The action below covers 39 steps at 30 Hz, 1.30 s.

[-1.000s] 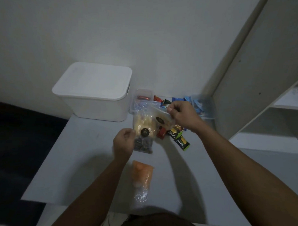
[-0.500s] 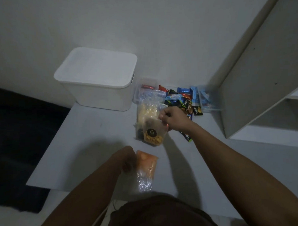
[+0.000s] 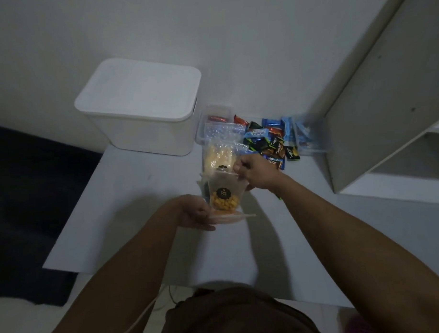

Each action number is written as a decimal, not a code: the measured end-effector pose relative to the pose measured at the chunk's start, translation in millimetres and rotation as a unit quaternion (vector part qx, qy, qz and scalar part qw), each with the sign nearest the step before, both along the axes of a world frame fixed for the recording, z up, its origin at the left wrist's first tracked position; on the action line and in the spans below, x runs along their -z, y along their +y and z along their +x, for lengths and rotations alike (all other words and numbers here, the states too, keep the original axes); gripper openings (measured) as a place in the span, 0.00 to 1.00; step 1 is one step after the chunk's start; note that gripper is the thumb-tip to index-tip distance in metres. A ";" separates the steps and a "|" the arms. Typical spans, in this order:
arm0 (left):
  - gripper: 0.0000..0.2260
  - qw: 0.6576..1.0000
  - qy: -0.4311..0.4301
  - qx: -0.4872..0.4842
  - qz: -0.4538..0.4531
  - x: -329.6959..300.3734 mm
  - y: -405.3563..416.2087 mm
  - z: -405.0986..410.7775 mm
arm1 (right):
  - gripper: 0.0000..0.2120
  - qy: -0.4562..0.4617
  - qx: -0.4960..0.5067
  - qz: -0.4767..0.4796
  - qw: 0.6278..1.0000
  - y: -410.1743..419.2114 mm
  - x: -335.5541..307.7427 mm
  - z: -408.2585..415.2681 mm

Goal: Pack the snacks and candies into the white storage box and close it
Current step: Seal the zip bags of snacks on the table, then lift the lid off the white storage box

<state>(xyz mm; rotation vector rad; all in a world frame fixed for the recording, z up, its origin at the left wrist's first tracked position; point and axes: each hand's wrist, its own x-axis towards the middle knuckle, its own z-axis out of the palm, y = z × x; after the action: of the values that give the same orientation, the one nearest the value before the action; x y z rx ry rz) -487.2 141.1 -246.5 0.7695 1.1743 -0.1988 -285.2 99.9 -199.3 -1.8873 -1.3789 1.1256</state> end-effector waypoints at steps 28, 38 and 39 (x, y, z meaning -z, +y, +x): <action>0.03 0.909 0.099 -0.157 0.373 -68.6 115.8 -4.4 | 0.19 -0.097 0.015 0.022 0.995 104.0 -42.5 -9.2; 0.07 0.801 0.183 -0.157 0.548 -125.2 231.9 -68.7 | 0.17 -0.082 0.096 0.018 0.992 185.3 -72.0 -56.4; 0.07 0.785 0.208 -0.153 0.563 -127.3 239.8 -75.7 | 0.17 -0.077 0.106 0.008 0.991 191.4 -72.5 -59.5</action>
<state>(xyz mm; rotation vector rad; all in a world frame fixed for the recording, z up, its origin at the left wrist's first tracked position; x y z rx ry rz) -562.9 381.0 -119.2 1.6022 1.8234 0.7308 -344.7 291.3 -126.7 -2.0903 -1.2263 0.8782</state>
